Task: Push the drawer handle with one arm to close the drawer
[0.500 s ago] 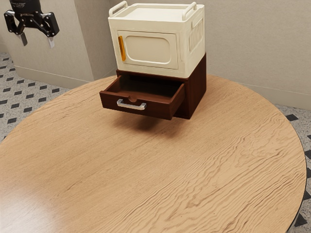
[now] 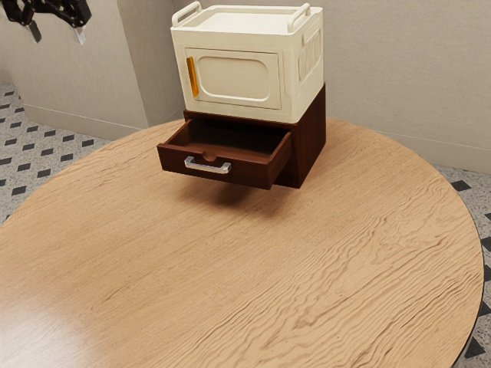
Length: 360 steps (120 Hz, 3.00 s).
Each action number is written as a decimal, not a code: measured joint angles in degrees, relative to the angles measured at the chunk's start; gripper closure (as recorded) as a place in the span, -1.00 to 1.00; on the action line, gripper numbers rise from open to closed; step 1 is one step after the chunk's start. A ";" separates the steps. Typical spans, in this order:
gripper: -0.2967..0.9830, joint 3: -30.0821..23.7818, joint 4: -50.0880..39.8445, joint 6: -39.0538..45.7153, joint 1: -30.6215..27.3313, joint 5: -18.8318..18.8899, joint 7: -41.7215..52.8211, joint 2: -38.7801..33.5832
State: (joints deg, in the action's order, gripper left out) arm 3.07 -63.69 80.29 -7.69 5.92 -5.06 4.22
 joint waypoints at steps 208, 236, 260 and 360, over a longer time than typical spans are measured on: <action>0.64 7.20 -36.54 51.31 16.60 -9.32 1.56 15.83; 0.68 1.54 -30.82 51.11 10.32 -9.13 3.72 20.03; 0.69 0.30 -26.65 50.91 8.67 -9.00 5.21 23.29; 0.69 -1.85 -0.03 46.04 7.17 -7.62 8.83 39.62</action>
State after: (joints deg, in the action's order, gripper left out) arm 1.22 -63.72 126.34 -0.52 -1.70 3.77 43.84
